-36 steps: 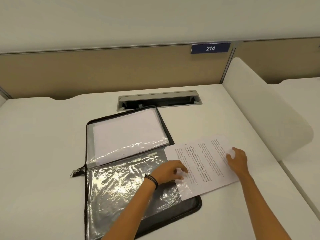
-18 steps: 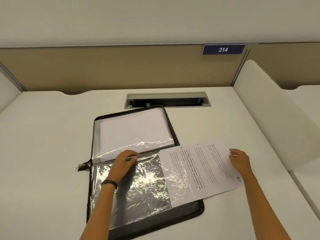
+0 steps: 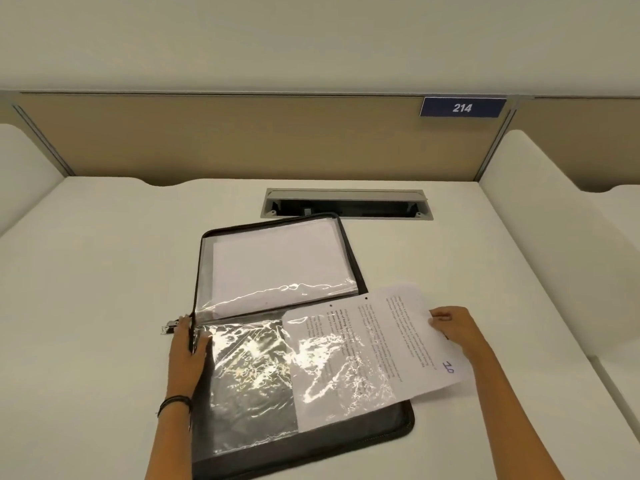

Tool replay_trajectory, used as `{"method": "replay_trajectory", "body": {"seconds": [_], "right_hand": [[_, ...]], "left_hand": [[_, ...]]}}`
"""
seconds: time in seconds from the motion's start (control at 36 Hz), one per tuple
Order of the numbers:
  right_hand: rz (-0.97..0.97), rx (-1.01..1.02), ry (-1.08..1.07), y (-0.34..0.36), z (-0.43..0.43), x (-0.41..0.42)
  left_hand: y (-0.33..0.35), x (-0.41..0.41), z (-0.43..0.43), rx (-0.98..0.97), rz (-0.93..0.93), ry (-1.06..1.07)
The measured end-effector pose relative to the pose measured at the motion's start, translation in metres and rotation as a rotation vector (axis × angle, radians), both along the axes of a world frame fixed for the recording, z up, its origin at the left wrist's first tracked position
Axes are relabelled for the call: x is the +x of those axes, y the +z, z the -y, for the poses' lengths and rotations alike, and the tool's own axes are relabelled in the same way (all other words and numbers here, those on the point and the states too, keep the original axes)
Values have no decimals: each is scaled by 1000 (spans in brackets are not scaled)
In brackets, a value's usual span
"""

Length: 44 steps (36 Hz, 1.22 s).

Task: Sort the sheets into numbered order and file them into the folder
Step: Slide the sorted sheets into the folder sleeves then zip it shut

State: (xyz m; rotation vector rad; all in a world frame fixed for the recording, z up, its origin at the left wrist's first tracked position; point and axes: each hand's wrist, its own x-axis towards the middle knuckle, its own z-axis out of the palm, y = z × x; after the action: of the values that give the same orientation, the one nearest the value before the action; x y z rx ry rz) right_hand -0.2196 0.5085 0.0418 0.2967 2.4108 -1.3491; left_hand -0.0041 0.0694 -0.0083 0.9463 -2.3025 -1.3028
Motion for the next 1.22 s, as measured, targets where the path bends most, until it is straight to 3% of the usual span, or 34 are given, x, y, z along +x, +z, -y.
{"method": "replay_trajectory", "body": {"seconds": [0.44,0.67,1.22], "right_hand": [[155,-65,189,3,51,15],[197,-65,283,4,74,25],[-18,-9,310,-5,103,45]], "left_hand": [[24,15,-3,357,-38,-60],[23,15,-1,354,-43,-82],[15,18,6,365,-46,-120]]}}
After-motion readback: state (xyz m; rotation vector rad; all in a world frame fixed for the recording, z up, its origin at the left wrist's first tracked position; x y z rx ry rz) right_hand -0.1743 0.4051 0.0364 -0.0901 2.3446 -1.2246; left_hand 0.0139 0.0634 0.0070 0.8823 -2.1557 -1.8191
